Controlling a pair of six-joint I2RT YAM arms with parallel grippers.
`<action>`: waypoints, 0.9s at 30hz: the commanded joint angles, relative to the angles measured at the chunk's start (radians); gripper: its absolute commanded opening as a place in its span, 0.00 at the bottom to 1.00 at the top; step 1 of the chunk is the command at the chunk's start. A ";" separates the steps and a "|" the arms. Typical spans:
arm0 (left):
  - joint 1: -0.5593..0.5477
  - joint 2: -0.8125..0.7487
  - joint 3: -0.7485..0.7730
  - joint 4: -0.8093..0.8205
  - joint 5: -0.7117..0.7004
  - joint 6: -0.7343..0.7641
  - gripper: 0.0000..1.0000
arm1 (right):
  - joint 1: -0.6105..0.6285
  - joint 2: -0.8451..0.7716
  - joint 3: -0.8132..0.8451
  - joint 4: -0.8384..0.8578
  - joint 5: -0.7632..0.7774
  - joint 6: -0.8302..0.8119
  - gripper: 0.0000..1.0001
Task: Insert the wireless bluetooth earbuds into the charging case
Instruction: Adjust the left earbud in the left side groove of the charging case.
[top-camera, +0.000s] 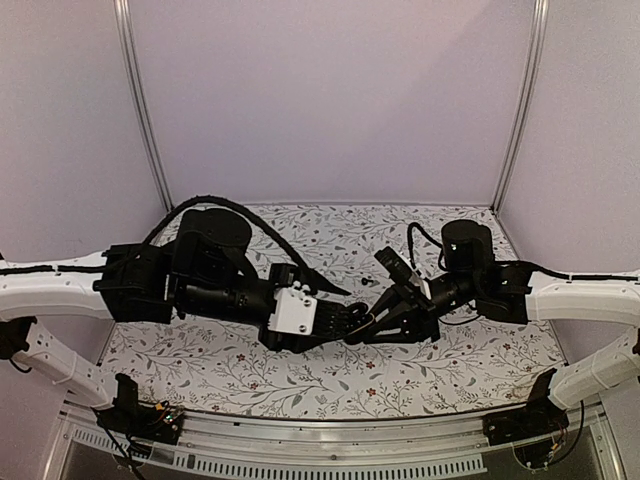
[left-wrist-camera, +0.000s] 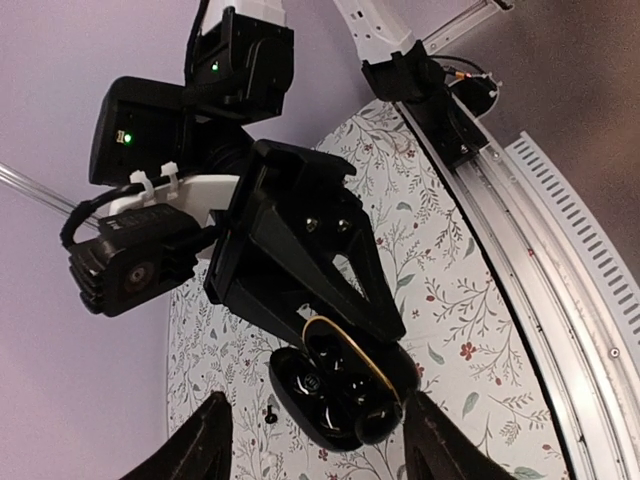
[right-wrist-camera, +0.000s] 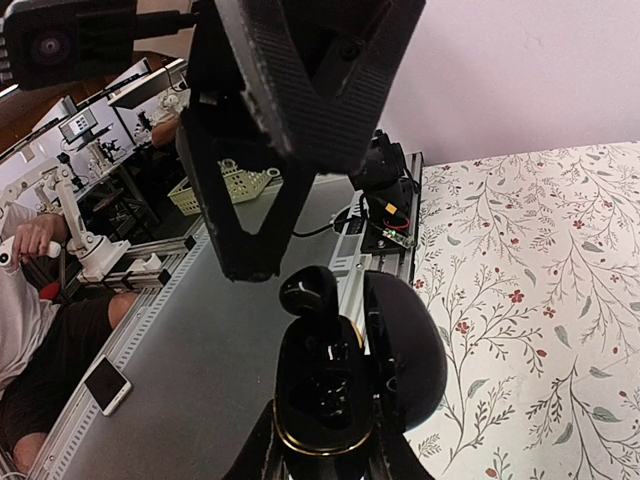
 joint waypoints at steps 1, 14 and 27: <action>-0.011 -0.038 -0.023 0.003 0.024 -0.030 0.58 | 0.009 -0.020 0.021 0.001 0.004 -0.011 0.00; -0.009 -0.024 -0.042 0.011 -0.003 -0.016 0.57 | 0.009 -0.016 0.021 0.004 -0.022 -0.014 0.00; -0.008 0.011 -0.025 0.018 -0.030 0.018 0.57 | 0.019 -0.012 0.021 0.001 -0.031 -0.020 0.00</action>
